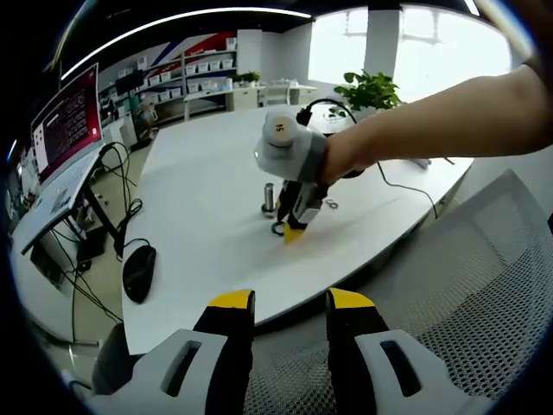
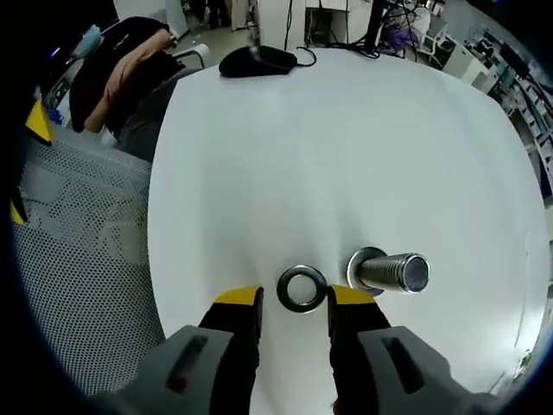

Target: Place the washer onto the threaded stud by aligning its center hole with the stud, sliding it down to the base, and recovering from edge contact or off-axis alignment until the washer reaches the visible bottom stop.

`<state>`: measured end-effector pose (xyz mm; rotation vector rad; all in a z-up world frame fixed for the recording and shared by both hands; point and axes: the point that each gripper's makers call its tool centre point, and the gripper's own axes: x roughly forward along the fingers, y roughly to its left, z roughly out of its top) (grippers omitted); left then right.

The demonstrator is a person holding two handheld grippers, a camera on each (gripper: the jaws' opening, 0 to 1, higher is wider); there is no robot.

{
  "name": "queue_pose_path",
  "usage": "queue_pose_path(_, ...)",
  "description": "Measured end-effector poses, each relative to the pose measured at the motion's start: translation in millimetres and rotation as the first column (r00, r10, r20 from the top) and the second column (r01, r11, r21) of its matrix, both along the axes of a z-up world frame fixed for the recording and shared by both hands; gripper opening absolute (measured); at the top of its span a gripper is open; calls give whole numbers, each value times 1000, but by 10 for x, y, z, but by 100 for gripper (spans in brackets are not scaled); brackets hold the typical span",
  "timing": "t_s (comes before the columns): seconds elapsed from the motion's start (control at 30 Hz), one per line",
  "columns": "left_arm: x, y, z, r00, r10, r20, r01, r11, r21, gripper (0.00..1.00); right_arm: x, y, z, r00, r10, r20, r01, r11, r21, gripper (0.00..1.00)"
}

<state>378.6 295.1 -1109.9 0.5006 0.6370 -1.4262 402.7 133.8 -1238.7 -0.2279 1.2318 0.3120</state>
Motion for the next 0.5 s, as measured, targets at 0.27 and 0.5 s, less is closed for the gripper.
queue_pose_path(0.27,1,1,5,1000,3,1,-3,1000,-1,32,6,2,13,999,33,-3,-33,999,-10,25)
queue_pose_path(0.5,0,-1,5,1000,2,1,-2,1000,1,32,20,-13,4,1000,11,-2,-11,1000,-13,24)
